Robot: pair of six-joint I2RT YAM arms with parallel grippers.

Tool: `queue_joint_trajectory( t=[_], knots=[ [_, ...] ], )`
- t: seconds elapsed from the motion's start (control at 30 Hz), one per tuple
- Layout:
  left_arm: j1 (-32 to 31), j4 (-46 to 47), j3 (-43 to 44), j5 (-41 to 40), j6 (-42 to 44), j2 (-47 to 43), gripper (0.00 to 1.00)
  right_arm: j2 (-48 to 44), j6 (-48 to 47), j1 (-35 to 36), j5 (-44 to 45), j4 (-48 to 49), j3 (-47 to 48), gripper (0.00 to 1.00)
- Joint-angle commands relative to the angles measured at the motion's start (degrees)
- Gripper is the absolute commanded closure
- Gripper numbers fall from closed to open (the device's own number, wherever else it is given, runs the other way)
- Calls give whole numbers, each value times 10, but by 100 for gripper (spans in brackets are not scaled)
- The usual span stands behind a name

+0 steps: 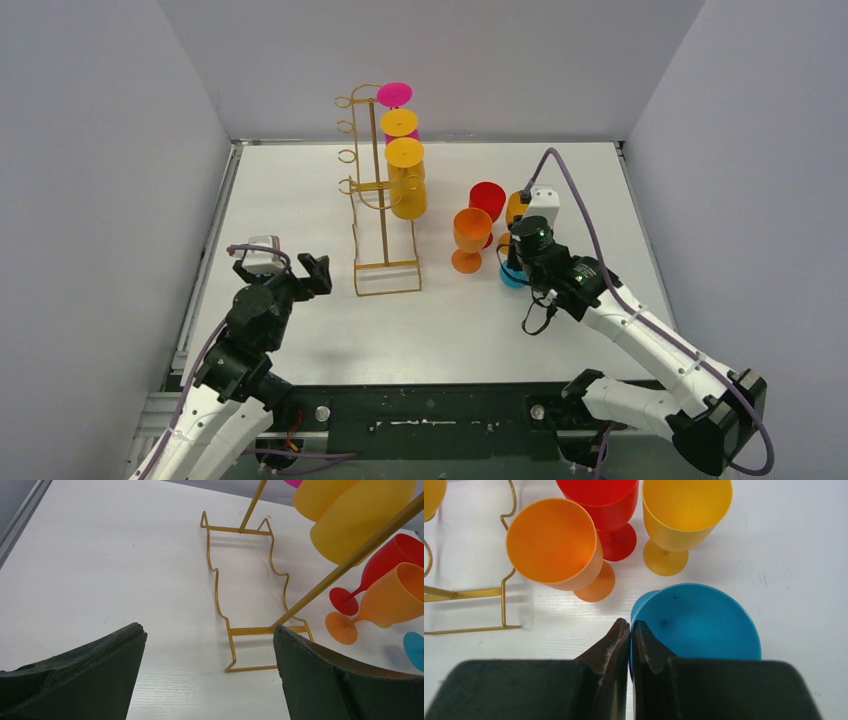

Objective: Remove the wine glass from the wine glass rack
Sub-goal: Place the wine glass at the center of the board.

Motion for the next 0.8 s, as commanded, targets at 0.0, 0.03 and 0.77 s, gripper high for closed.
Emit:
queue_joint_trajectory(
  t=[0.0, 0.03, 0.77],
  knots=[
    [5, 7, 19, 1, 14, -10, 3, 49, 37, -2, 47, 64, 9, 100],
    [5, 9, 18, 6, 17, -13, 3, 62, 40, -4, 58, 69, 12, 100],
    [6, 30, 0, 59, 48, -36, 3, 167, 34, -50, -34, 96, 43, 100]
  ],
)
